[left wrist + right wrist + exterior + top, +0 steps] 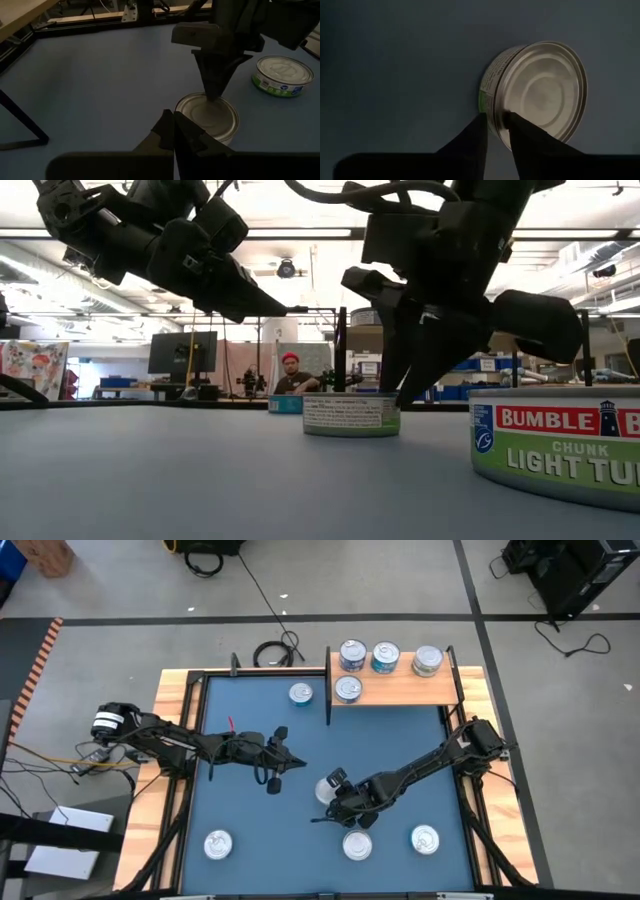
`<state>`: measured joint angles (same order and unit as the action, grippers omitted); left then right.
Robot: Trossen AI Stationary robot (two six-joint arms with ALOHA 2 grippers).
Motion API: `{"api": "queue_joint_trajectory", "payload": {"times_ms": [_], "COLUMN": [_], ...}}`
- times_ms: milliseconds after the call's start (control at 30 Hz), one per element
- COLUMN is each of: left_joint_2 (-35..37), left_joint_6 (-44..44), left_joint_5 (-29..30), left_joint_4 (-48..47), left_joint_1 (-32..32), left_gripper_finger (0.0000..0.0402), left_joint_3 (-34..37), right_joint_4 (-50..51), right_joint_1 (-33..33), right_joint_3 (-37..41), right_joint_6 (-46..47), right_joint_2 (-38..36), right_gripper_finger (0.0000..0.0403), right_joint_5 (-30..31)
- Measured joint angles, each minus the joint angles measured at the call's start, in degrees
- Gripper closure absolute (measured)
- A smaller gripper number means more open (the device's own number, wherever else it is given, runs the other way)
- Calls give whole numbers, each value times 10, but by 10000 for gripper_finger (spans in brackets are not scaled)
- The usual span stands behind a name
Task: Stack canned seafood by type on shelf
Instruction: Put the center green tuna can on the shelf aligned with the other green tuna cans on the shelf
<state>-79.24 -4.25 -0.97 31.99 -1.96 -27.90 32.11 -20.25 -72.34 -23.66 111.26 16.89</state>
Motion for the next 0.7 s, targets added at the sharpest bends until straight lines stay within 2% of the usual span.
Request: {"api": "queue_joint_trajectory", "payload": {"times_ms": [100,233,400,700], "left_joint_2": [0,0,0,0], "left_joint_6": [0,0,0,0], "left_joint_5": [0,0,0,0], "left_joint_4": [2,4,3,2], "left_joint_1": [0,0,0,0], "left_gripper_finger": [401,401,401,401], "left_joint_3": [0,0,0,0], "right_joint_4": [-2,-5,-4,12], "right_joint_1": [2,6,12,37], "right_joint_3": [0,0,-1,-27], "right_joint_6": [0,0,23,76], "right_joint_2": [0,0,-2,-36], "right_gripper_finger": [338,391,397,401], "right_joint_5": [1,4,-6,-79]}}
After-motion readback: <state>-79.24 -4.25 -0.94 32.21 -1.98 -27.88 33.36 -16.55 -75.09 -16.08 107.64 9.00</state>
